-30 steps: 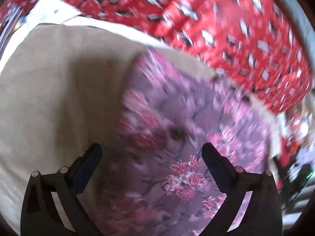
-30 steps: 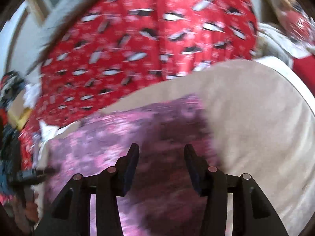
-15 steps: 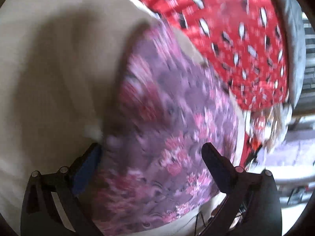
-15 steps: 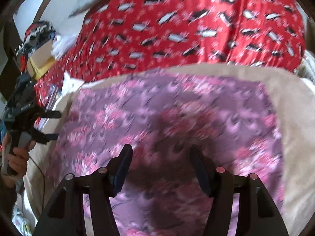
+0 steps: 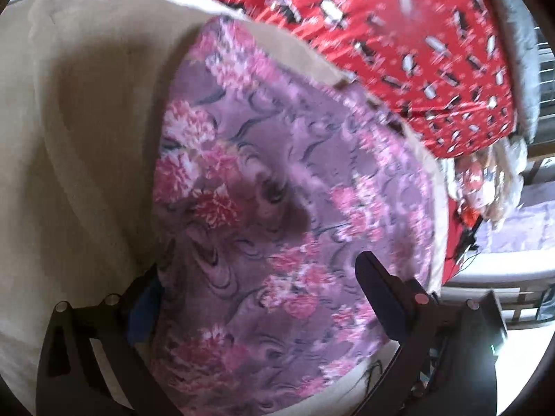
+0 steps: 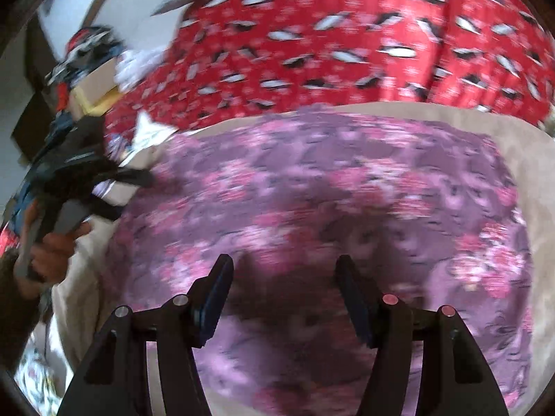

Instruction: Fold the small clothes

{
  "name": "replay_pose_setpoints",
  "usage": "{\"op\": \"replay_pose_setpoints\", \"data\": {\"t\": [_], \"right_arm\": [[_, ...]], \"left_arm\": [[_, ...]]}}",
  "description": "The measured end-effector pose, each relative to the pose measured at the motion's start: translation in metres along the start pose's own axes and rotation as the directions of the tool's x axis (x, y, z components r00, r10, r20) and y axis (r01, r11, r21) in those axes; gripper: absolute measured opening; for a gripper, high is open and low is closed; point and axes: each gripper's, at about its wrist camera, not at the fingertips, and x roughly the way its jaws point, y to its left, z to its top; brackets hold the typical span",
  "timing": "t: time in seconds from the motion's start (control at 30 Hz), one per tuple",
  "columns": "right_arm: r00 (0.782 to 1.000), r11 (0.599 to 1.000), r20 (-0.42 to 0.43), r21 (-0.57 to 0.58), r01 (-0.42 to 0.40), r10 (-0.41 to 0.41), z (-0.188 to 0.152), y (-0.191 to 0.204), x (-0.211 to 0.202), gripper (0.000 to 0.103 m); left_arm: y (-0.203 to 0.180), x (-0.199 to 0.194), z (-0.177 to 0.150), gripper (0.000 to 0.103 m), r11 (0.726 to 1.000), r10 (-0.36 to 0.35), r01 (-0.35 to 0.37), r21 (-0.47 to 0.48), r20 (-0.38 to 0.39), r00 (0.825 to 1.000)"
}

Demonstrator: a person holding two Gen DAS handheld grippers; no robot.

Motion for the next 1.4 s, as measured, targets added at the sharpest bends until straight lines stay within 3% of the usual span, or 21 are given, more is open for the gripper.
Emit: {"op": "replay_pose_setpoints", "data": {"t": [0.17,0.47,0.53,0.57,0.63,0.7,0.77,0.87,1.03,1.17,1.4], "right_arm": [[0.999,0.969,-0.023,-0.243,-0.038,0.033,-0.008,0.057,-0.001,0.062],[0.999,0.909,-0.052,-0.418,-0.006,-0.017,-0.031,0.091,0.005,0.063],[0.999,0.922,-0.038,-0.387,0.014,-0.031,-0.028,0.085,0.005,0.063],[0.999,0.941,-0.029,-0.339,0.024,-0.036,-0.024,0.075,0.003,0.063],[0.998,0.969,-0.021,-0.24,0.051,-0.058,-0.016,0.051,0.0,0.063],[0.994,0.988,-0.006,-0.11,0.106,-0.107,-0.005,0.016,-0.004,0.063],[0.987,0.986,0.009,0.056,0.16,-0.161,0.006,-0.031,-0.013,0.063],[0.98,0.958,0.038,0.221,0.182,-0.195,0.015,-0.086,-0.031,0.063],[0.976,0.919,0.032,0.342,0.194,-0.217,0.013,-0.137,-0.051,0.066],[0.986,0.922,-0.041,0.352,0.164,-0.16,0.011,-0.159,-0.052,0.065],[0.988,0.942,-0.064,0.299,0.151,-0.138,-0.004,-0.167,-0.062,0.066]], "left_arm": [[0.002,0.0,-0.001,0.102,1.0,-0.02,0.02,-0.009,0.001,1.0],[-0.008,0.006,-0.003,0.102,0.999,-0.01,0.011,0.041,-0.018,1.0],[-0.011,0.007,-0.005,0.1,0.998,-0.003,0.004,0.058,-0.014,1.0],[-0.015,0.008,-0.008,0.091,0.997,0.02,-0.018,0.076,-0.019,1.0],[-0.019,0.011,-0.01,0.072,0.992,0.079,-0.076,0.1,-0.029,0.996],[-0.023,0.009,-0.013,0.041,0.983,0.141,-0.136,0.124,-0.026,0.99],[-0.022,0.002,-0.014,0.018,0.985,0.133,-0.13,0.115,-0.022,0.991],[-0.029,-0.011,-0.018,0.017,0.987,0.116,-0.116,0.112,0.009,0.993],[-0.055,-0.026,-0.029,0.016,0.992,0.06,-0.064,0.111,0.04,0.997],[-0.085,-0.028,-0.036,0.015,0.994,0.044,-0.049,0.097,0.055,0.997],[-0.129,-0.027,-0.047,0.015,0.998,0.004,-0.009,0.057,0.076,0.997]]}}
